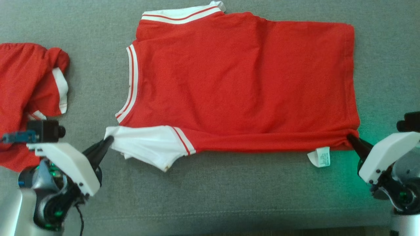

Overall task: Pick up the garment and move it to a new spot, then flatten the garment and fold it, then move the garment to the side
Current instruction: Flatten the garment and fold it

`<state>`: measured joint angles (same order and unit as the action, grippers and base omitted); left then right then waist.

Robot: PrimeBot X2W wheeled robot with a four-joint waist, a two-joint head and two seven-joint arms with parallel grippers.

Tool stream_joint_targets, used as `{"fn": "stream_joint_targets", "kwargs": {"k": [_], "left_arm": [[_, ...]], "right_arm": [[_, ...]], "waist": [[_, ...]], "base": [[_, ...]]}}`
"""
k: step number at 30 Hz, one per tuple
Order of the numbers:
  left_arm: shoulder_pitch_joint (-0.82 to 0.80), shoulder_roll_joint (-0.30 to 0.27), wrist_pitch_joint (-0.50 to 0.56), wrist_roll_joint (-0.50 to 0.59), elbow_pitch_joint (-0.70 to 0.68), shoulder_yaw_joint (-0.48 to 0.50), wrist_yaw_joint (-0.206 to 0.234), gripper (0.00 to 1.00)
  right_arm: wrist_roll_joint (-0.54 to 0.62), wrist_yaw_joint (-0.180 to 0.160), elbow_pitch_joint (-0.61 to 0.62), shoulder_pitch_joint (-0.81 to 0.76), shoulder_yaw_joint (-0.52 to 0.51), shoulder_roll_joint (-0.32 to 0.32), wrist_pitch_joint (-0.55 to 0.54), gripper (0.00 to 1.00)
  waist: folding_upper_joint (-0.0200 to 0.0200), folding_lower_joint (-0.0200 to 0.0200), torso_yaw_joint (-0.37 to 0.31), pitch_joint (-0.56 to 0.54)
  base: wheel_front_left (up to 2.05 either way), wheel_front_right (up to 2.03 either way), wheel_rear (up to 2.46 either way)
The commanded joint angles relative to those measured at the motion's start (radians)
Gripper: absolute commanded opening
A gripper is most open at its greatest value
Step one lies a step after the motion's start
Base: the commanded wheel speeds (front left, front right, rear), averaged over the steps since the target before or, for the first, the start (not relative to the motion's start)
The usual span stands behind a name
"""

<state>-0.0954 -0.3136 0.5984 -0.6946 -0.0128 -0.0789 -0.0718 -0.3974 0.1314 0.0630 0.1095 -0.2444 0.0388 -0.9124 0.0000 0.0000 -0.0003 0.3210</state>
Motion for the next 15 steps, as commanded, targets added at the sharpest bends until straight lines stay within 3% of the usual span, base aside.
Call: {"fn": "stream_joint_targets", "kwargs": {"k": [1, 9, 10, 11, 12, 13, 15], "left_arm": [[-0.052, -0.031, 0.007, -0.007, -0.017, 0.051, -0.008, 0.0], [-0.139, -0.013, 0.013, -0.066, 0.037, 0.055, -0.019, 0.0], [-0.148, -0.009, 0.011, -0.072, 0.041, 0.055, -0.021, 0.06], [-0.157, -0.003, 0.006, -0.08, 0.043, 0.056, -0.022, 0.34], [-0.165, 0.006, -0.003, -0.089, 0.046, 0.06, -0.023, 0.74], [-0.172, 0.014, -0.012, -0.097, 0.048, 0.063, -0.024, 1.0], [-0.187, 0.029, -0.048, -0.101, 0.047, 0.074, -0.025, 1.0]], "right_arm": [[-0.018, -0.001, 0.031, 0.038, 0.008, 0.011, 0.005, 0.0], [-0.083, -0.001, -0.008, 0.104, 0.001, 0.011, 0.033, 0.0], [-0.091, -0.001, -0.008, 0.111, 0.002, 0.011, 0.045, 0.02], [-0.098, -0.001, -0.007, 0.117, 0.004, 0.011, 0.058, 0.56], [-0.108, -0.001, -0.005, 0.122, 0.007, 0.011, 0.073, 1.0], [-0.112, -0.001, 0.003, 0.127, 0.01, 0.011, 0.097, 1.0], [-0.113, -0.001, 0.022, 0.131, 0.018, 0.011, 0.155, 1.0]], "waist": [[0.0, 0.0, 0.001, 0.004], [0.0, 0.0, -0.002, 0.013], [0.0, 0.0, -0.001, 0.014], [0.0, 0.0, 0.0, 0.016], [0.0, 0.0, 0.0, 0.017], [0.0, 0.0, 0.001, 0.019], [0.0, 0.0, 0.004, 0.022]], "base": [[0.0, 0.0, 0.0], [0.0, 0.0, 0.0], [0.0, 0.0, 0.0], [0.0, 0.0, 0.0], [0.0, 0.0, 0.0], [0.0, 0.0, 0.0], [0.0, 0.0, 0.0]]}}
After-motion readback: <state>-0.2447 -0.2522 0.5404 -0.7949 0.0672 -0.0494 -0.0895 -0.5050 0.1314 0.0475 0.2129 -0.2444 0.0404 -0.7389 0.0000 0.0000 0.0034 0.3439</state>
